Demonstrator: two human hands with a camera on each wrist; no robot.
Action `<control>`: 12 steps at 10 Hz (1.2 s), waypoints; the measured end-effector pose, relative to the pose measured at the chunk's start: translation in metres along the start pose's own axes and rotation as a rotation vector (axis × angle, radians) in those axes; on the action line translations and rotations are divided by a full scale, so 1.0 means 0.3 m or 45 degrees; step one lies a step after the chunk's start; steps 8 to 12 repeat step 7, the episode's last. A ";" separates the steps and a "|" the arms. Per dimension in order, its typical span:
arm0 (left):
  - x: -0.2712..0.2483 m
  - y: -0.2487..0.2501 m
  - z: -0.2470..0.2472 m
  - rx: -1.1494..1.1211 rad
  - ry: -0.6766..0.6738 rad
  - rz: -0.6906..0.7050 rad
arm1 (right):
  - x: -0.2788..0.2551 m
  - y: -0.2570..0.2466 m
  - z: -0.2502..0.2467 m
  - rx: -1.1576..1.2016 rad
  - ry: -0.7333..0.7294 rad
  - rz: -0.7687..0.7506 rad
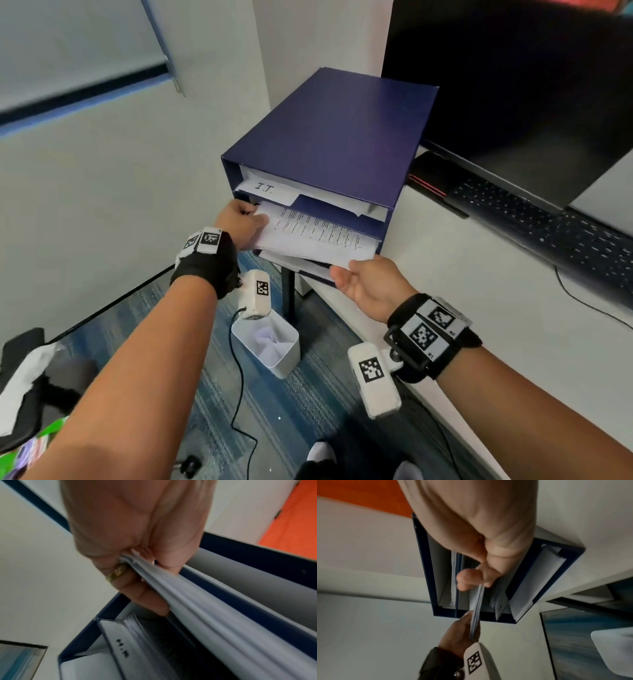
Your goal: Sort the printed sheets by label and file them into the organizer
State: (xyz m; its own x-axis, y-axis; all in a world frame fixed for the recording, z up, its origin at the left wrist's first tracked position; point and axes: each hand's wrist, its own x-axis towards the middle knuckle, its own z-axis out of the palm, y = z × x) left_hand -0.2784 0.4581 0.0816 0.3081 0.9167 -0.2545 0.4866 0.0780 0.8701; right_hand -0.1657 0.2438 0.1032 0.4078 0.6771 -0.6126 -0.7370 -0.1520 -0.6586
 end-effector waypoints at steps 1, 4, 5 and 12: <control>0.005 0.010 0.000 -0.085 -0.050 -0.102 | 0.029 -0.002 0.044 0.278 -0.033 -0.070; -0.009 -0.018 0.073 -0.567 0.225 -0.080 | 0.108 -0.015 0.127 -1.250 0.350 -0.288; -0.021 -0.017 0.087 -0.649 0.249 -0.041 | 0.160 -0.017 0.118 -1.604 0.241 -0.491; -0.038 -0.062 0.100 -0.614 0.255 0.094 | 0.136 0.012 0.093 0.025 -0.062 -0.197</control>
